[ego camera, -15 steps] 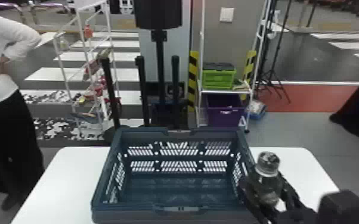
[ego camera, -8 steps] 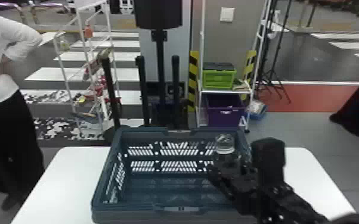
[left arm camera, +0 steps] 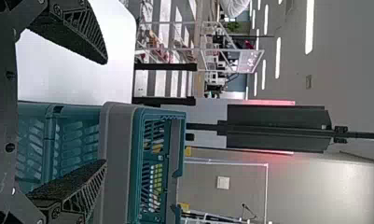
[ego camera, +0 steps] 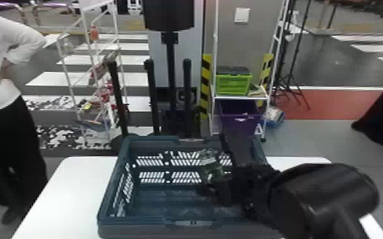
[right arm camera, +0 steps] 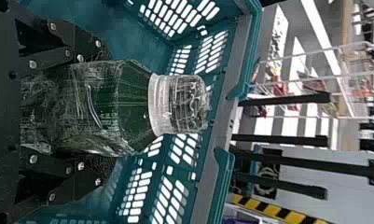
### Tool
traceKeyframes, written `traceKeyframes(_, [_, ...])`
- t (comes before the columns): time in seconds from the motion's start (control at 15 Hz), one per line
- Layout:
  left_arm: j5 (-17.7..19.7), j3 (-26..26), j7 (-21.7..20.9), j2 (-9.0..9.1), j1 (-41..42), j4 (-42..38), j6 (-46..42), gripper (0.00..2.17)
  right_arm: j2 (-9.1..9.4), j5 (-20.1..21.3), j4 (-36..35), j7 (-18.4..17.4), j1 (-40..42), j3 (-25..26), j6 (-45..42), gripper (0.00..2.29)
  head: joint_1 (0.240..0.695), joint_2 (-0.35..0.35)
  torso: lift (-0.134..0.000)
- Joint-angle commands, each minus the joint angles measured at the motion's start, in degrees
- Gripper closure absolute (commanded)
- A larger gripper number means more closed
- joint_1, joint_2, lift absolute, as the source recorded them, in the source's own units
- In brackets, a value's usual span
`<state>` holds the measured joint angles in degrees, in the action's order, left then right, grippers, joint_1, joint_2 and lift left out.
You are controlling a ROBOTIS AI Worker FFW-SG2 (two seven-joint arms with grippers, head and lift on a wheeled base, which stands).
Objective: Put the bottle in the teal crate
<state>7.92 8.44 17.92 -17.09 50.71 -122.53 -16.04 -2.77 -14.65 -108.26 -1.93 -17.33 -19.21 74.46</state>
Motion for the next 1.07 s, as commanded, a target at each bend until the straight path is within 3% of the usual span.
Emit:
traceKeyframes(0.0, [0.1,0.0,0.0,-0.05,-0.2,0.0,0.0,0.13,2.24,-0.7,8.2,0.0,-4.7,-0.5,0.0,2.1,0.499,0.0,0.0])
traceKeyframes(0.47, [1.2,-1.1,-0.1,-0.05,-0.4,0.4,0.0,0.13,2.82,-2.5,27.0,0.3,-13.4,-2.4,-3.8,2.09,0.499,0.0,0.0])
traceKeyframes(0.8, [1.8,-1.8,-0.4,0.04,-0.4,0.8,0.0,0.13,2.82,-5.1,33.9,1.4,-15.7,-3.4,-10.7,2.07,0.499,0.0,0.0])
traceKeyframes(0.93, [1.8,-1.8,-0.4,0.04,-0.3,0.9,-0.3,0.13,2.82,-5.1,34.2,2.3,-15.8,-3.5,-10.7,1.72,0.499,0.0,0.0])
traceKeyframes(1.0, [1.8,-1.8,-0.5,0.04,-0.3,0.9,-0.3,0.13,2.82,-5.3,34.2,2.3,-15.8,-3.5,-10.7,0.96,0.499,0.0,0.0])
